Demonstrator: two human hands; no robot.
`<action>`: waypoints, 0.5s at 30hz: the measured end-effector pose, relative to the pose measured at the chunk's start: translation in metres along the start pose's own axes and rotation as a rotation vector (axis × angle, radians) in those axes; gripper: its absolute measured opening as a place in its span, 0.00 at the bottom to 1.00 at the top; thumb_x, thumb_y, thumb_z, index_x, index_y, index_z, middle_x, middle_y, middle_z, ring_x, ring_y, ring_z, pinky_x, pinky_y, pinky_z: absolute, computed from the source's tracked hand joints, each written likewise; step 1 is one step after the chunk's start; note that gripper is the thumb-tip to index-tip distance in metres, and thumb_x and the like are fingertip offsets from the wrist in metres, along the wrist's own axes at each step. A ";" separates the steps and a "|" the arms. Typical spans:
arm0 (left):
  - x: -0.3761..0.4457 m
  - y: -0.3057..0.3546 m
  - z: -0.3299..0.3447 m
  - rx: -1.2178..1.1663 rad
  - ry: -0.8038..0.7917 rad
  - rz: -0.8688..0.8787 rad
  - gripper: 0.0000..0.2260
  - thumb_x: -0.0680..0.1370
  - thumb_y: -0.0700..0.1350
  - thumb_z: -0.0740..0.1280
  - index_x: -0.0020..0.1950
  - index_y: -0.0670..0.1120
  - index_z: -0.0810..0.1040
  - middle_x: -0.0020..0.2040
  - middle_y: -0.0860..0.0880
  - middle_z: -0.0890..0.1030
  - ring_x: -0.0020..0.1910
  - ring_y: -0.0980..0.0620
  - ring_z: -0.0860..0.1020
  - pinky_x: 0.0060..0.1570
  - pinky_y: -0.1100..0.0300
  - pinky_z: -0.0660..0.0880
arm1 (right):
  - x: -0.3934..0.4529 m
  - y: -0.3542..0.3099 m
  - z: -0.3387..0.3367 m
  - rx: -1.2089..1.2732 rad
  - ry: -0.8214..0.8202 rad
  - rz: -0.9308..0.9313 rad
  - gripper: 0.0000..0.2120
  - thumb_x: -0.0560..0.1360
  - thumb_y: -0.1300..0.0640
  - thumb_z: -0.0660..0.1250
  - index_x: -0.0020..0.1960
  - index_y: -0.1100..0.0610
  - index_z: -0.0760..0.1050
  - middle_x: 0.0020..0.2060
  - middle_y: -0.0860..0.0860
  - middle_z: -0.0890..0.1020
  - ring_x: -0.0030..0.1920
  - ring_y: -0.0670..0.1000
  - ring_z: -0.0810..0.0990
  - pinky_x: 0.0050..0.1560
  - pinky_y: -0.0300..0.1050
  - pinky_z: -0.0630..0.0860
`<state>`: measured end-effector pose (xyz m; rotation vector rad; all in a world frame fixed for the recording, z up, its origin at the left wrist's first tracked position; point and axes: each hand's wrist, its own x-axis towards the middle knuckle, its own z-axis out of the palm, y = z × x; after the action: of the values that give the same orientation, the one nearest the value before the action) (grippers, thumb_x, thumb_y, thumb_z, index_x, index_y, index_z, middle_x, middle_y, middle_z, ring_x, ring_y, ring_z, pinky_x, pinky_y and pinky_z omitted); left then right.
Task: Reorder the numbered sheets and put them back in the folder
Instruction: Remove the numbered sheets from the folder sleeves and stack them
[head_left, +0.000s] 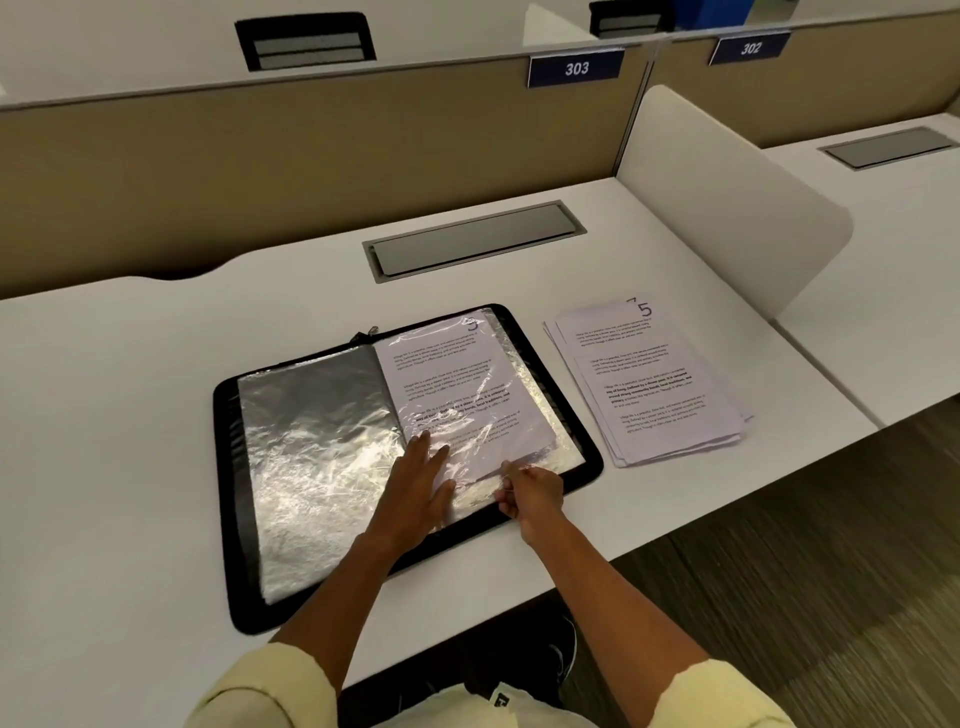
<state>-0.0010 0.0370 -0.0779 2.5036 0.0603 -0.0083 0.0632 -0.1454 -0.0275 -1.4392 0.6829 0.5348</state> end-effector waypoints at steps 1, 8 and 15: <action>-0.002 -0.003 0.001 0.011 -0.005 0.006 0.38 0.78 0.70 0.41 0.79 0.47 0.59 0.81 0.48 0.47 0.80 0.49 0.44 0.77 0.51 0.45 | -0.001 0.001 0.000 -0.002 0.003 -0.011 0.09 0.77 0.62 0.71 0.40 0.62 0.76 0.27 0.53 0.79 0.25 0.48 0.78 0.28 0.42 0.76; -0.004 -0.008 0.002 0.016 -0.039 -0.007 0.33 0.79 0.63 0.45 0.80 0.47 0.54 0.80 0.49 0.45 0.79 0.49 0.42 0.77 0.46 0.46 | -0.013 0.015 -0.012 -0.008 0.053 -0.097 0.04 0.78 0.62 0.70 0.46 0.63 0.79 0.30 0.53 0.80 0.27 0.47 0.79 0.29 0.39 0.77; -0.002 -0.004 0.000 0.041 -0.059 -0.014 0.31 0.80 0.58 0.47 0.80 0.44 0.56 0.81 0.46 0.47 0.79 0.48 0.42 0.76 0.46 0.44 | -0.028 0.034 -0.027 -0.002 0.165 -0.111 0.02 0.77 0.61 0.71 0.48 0.61 0.80 0.34 0.55 0.81 0.28 0.49 0.80 0.34 0.43 0.80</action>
<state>-0.0028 0.0401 -0.0801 2.5419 0.0542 -0.0899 0.0172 -0.1675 -0.0319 -1.5253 0.7275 0.3328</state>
